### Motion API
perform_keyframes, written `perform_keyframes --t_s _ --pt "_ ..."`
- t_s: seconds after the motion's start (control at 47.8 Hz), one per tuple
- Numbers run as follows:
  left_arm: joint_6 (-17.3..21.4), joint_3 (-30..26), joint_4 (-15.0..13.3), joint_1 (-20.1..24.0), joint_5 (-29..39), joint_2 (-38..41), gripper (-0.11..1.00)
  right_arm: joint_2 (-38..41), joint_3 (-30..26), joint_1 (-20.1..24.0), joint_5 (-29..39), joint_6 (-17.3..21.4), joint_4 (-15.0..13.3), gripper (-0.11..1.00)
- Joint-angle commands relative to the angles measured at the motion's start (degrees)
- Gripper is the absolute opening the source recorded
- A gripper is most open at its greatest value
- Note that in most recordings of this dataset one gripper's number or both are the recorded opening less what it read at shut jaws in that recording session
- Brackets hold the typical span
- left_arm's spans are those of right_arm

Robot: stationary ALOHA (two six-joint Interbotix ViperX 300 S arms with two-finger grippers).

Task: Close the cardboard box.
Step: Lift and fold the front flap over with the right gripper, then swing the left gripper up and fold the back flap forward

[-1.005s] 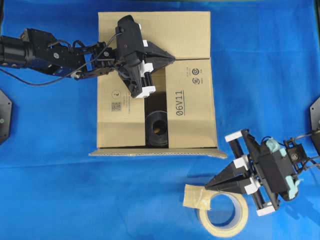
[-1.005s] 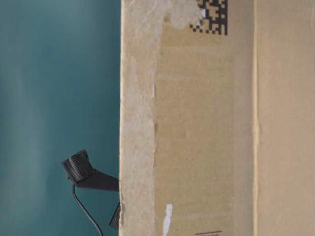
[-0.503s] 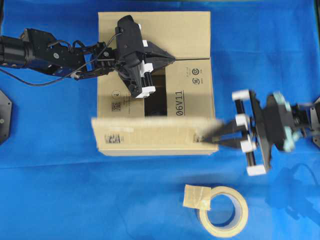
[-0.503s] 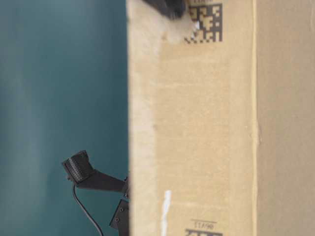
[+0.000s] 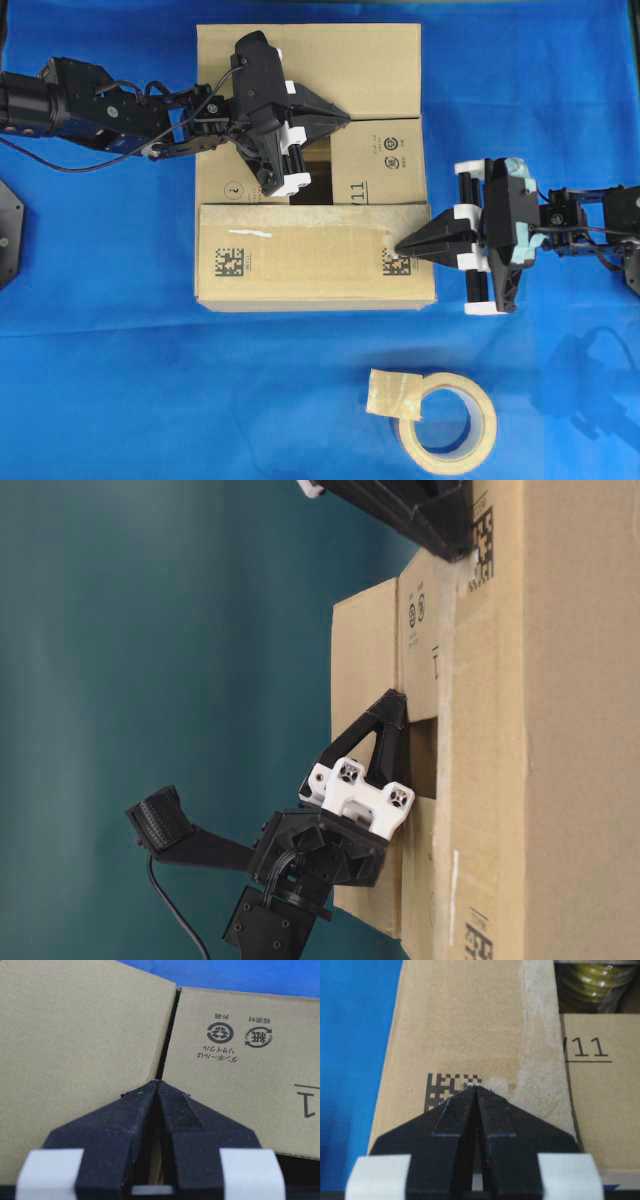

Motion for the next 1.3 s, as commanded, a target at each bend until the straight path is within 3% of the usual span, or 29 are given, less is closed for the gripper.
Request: perform_keyframes --t_s 0.0,0.23,0.482,0.691,0.963,1.11,1.277 --pt "-0.2 -0.4 0.1 0.2 -0.2 -1.0 0.00 0.2 -0.7 -0.1 -0.1 0.0 0.6 0.00" --pt "-0.7 -0.8 0.1 -0.2 1.2 -3.8 0.00 0.0 -0.9 -0.1 -0.2 0.0 0.6 0.00" --pt "0.4 -3.5 0.1 -0.1 8.5 -12.0 0.00 0.0 -1.0 -0.3 -0.2 -0.1 0.5 0.00" --pt "0.5 -7.3 0.1 4.1 14.2 -16.1 0.00 0.0 -1.1 -0.7 -0.3 -0.2 0.6 0.00" --pt "0.7 -17.1 0.1 14.5 33.8 -12.3 0.00 0.1 -1.0 -1.2 -0.4 -0.5 0.5 0.00" --pt "3.9 -22.0 0.2 15.6 44.9 -8.1 0.00 0.0 -1.0 -1.4 -0.4 -0.6 0.4 0.00" --pt "4.6 -24.0 0.2 15.5 51.4 -4.5 0.00 0.0 -1.1 -1.8 -0.4 -0.7 0.4 0.00"
